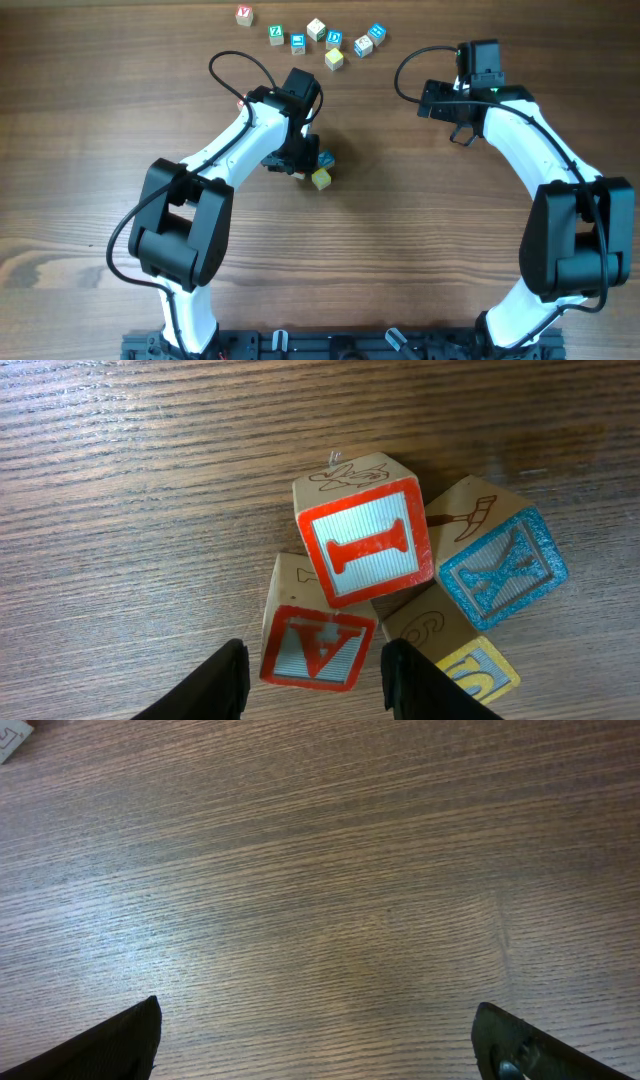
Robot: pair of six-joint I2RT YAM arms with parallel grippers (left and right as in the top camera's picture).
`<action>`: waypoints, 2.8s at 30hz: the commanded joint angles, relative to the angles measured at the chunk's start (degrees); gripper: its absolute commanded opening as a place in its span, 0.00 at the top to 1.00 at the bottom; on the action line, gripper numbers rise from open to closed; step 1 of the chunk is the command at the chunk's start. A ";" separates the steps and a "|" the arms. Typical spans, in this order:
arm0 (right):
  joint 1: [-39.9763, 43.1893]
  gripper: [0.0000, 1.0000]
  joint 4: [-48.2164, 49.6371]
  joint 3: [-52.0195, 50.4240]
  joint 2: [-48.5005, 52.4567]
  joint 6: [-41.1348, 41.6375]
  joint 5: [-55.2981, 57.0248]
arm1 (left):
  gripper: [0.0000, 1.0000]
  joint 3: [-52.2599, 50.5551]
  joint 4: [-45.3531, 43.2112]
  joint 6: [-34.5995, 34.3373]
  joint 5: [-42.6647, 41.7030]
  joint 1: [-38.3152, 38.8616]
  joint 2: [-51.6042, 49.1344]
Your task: Form a circle
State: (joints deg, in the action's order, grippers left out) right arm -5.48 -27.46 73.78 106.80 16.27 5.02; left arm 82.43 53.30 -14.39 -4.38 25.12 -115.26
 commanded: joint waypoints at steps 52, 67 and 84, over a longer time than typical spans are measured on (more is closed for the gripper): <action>-0.09 0.00 -0.02 0.87 -1.27 0.26 0.61 | 0.57 -2.78 -0.59 -1.46 3.30 0.17 1.46; -0.09 0.00 -0.02 0.87 -1.27 0.28 0.61 | 0.50 -0.09 1.33 -0.85 1.20 -1.53 5.73; -0.09 0.00 -0.02 0.87 -1.27 0.28 0.61 | 0.96 3.06 -15.65 -4.07 1.66 -15.69 9.88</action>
State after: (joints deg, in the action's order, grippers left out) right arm -5.48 -27.44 73.78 106.80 16.25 5.02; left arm 84.84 41.25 -17.50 -2.87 10.39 -103.50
